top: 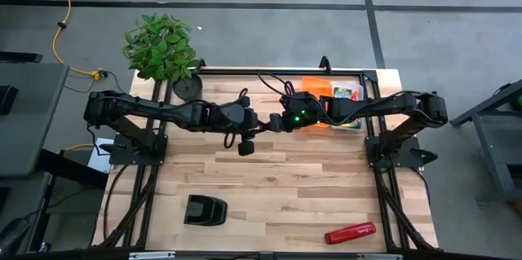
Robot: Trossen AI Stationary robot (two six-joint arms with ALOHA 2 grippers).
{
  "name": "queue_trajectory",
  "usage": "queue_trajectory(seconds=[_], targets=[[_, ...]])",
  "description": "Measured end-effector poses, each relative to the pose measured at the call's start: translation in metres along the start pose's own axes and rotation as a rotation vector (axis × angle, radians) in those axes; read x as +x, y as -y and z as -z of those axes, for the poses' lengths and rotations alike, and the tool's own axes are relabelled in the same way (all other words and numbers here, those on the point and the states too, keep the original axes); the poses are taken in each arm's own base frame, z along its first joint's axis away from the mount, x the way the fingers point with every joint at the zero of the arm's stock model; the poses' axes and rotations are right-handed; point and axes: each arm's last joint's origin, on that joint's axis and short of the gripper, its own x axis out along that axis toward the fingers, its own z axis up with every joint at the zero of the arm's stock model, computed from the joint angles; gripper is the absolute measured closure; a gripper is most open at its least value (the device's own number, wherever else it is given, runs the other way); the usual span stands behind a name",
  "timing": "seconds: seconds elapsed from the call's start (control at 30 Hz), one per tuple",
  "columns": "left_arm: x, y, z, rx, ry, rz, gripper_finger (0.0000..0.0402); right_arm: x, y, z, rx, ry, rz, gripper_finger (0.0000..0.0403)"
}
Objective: Pack school essentials
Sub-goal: Put the pink eraser into the orange supply box
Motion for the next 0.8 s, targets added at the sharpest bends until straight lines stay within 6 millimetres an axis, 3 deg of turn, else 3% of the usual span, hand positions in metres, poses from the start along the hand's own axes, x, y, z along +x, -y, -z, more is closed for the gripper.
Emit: queue_trajectory(seconds=[0.4, 0.67, 0.8], targets=[[0.0, 0.0, -0.001, -0.002, 0.016, 0.008, 0.0321, 0.0, 0.0, 0.0, -0.006, -0.002, 0.002, 0.0335], [0.0, 0.0, -0.005, -0.007, 0.046, 0.008, 0.0259, -0.001, 0.0, 0.0, -0.028, -0.002, 0.003, 0.0393], [-0.012, -0.002, -0.005, -0.005, 0.03, 0.017, 0.023, -0.001, 0.001, -0.001, -0.04, -0.008, 0.012, 0.0393]])
